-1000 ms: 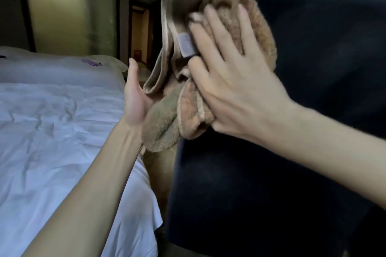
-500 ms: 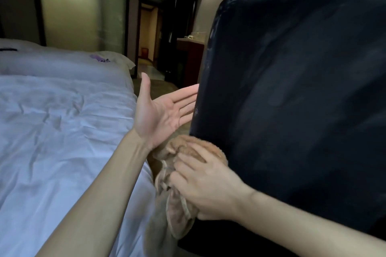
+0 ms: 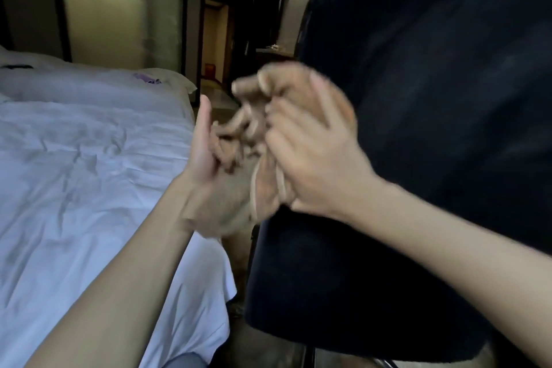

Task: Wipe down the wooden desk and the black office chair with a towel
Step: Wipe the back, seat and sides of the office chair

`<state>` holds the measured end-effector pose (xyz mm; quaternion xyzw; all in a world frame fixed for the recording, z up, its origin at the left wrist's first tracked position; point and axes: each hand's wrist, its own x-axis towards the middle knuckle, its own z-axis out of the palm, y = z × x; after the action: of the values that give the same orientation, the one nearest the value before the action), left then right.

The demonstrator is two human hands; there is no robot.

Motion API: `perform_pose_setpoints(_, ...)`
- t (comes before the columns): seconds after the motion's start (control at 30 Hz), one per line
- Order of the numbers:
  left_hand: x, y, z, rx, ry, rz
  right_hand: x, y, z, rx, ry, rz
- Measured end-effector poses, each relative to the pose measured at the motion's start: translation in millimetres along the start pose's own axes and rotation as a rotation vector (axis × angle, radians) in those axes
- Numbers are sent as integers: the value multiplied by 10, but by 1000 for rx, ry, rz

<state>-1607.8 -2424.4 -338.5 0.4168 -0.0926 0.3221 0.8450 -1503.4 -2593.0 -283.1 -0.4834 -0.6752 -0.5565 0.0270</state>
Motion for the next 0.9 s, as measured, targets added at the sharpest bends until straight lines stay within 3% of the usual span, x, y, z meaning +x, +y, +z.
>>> perform_pose_setpoints(0.13, -143, 9, -51, 166, 18, -131, -850, -680, 543, 166, -71, -100)
perform_pose_setpoints(0.3, -247, -65, -40, 205, 89, -61, -1695, -1397, 886, 188, -352, -334)
perform_pose_setpoints(0.37, -310, -105, -47, 241, 130, -59, -1793, -1420, 861, 218, -390, -379)
perform_pose_setpoints(0.5, -360, -298, -64, 466, 310, -116, -1499, -1100, 567, 295, -275, -308)
perform_pose_setpoints(0.63, -388, -334, -3, 350, 333, -121, -684, -343, -38, 381, 178, 7)
perform_pose_setpoints(0.67, -389, -317, 40, 269, 309, -106, -478, -126, -228, 346, 264, 42)
perform_pose_setpoints(0.73, -344, -288, 82, 242, 325, -48, -143, 274, -549, 57, 384, 23)
perform_pose_setpoints(0.8, -305, -270, 93, 350, 351, -26, 104, 601, -762, -79, 387, 81)
perform_pose_setpoints(0.9, -278, -266, 93, 466, 275, -105, 293, 886, -896, -132, 219, 185)
